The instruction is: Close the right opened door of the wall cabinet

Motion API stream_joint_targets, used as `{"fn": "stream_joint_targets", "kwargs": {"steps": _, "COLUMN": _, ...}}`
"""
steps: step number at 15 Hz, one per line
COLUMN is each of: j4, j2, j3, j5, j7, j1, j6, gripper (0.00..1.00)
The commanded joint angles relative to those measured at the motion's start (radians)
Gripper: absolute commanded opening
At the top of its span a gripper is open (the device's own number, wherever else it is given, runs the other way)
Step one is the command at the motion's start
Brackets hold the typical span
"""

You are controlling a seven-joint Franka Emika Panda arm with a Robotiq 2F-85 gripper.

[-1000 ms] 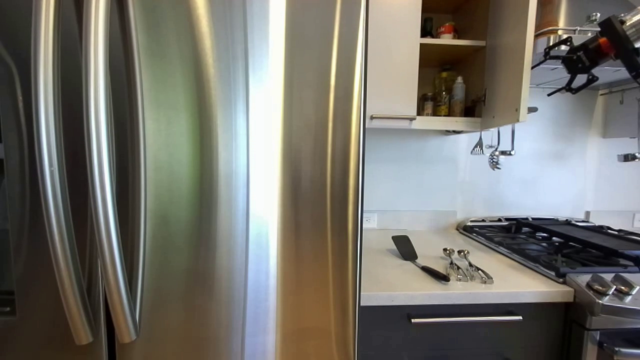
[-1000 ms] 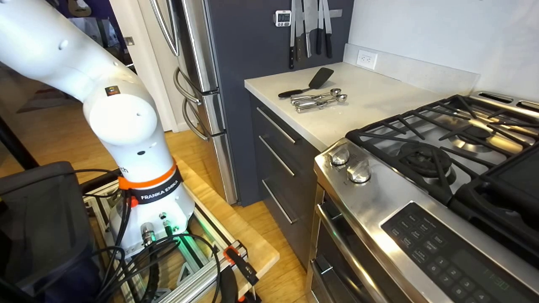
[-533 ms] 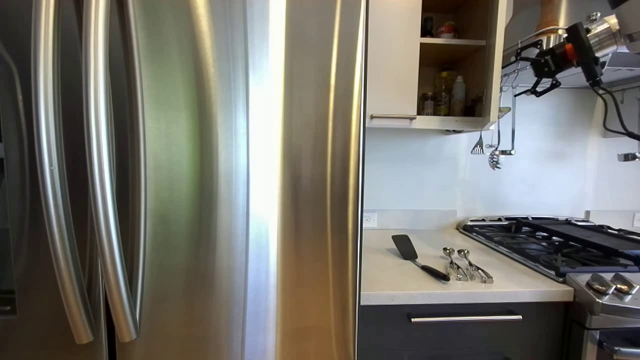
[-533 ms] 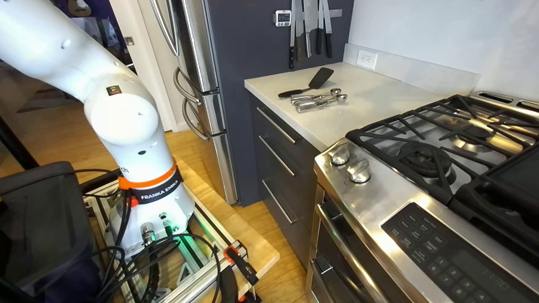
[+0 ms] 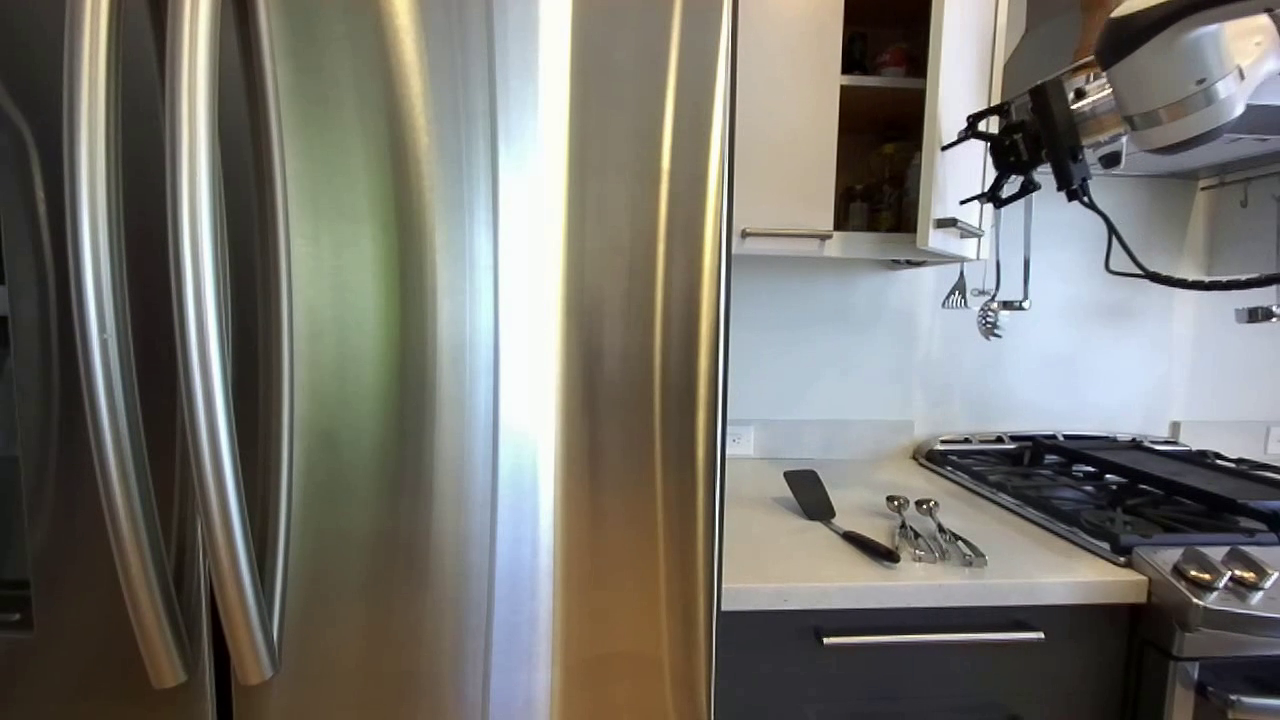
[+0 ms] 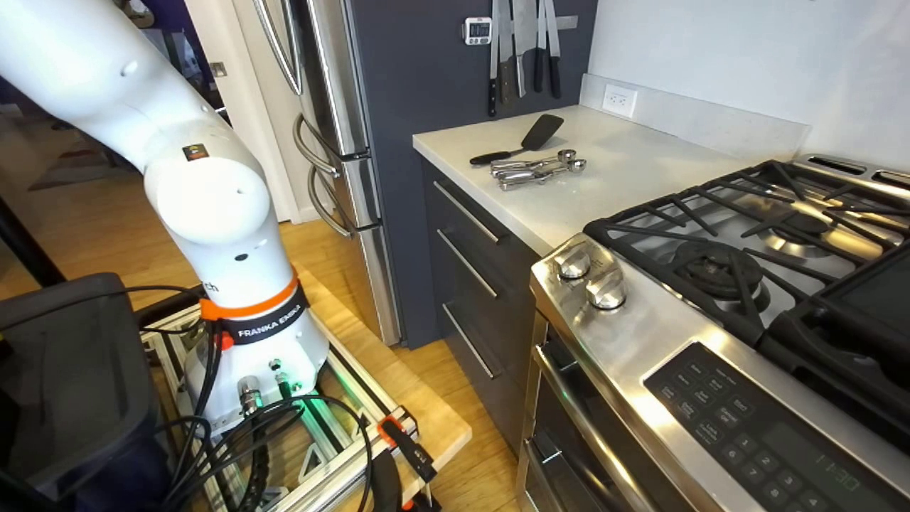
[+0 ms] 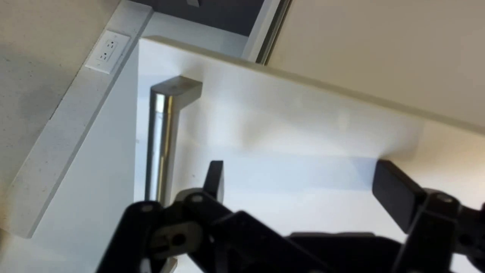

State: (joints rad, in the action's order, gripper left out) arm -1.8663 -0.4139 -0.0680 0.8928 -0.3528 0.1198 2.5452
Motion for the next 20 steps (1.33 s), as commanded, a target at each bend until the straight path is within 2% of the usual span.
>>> {"fn": "stream_joint_targets", "kwargs": {"steps": 1, "j4": 0.051, "j2": 0.095, "j3": 0.033, "j5": 0.01, "j7": -0.069, "j1": -0.021, "j6": 0.127, "gripper": 1.0}}
{"fn": "stream_joint_targets", "kwargs": {"steps": 6, "j4": 0.133, "j2": 0.207, "j3": 0.057, "j5": -0.006, "j7": -0.145, "j1": -0.045, "j6": 0.235, "gripper": 1.0}}
{"fn": "stream_joint_targets", "kwargs": {"steps": 13, "j4": 0.205, "j2": 0.255, "j3": 0.068, "j5": -0.078, "j7": -0.122, "j1": -0.061, "j6": 0.274, "gripper": 1.0}}
{"fn": "stream_joint_targets", "kwargs": {"steps": 17, "j4": 0.19, "j2": 0.235, "j3": 0.069, "j5": -0.218, "j7": -0.123, "j1": -0.049, "j6": 0.272, "gripper": 1.0}}
{"fn": "stream_joint_targets", "kwargs": {"steps": 20, "j4": 0.152, "j2": 0.221, "j3": 0.067, "j5": -0.396, "j7": -0.115, "j1": -0.025, "j6": 0.309, "gripper": 1.0}}
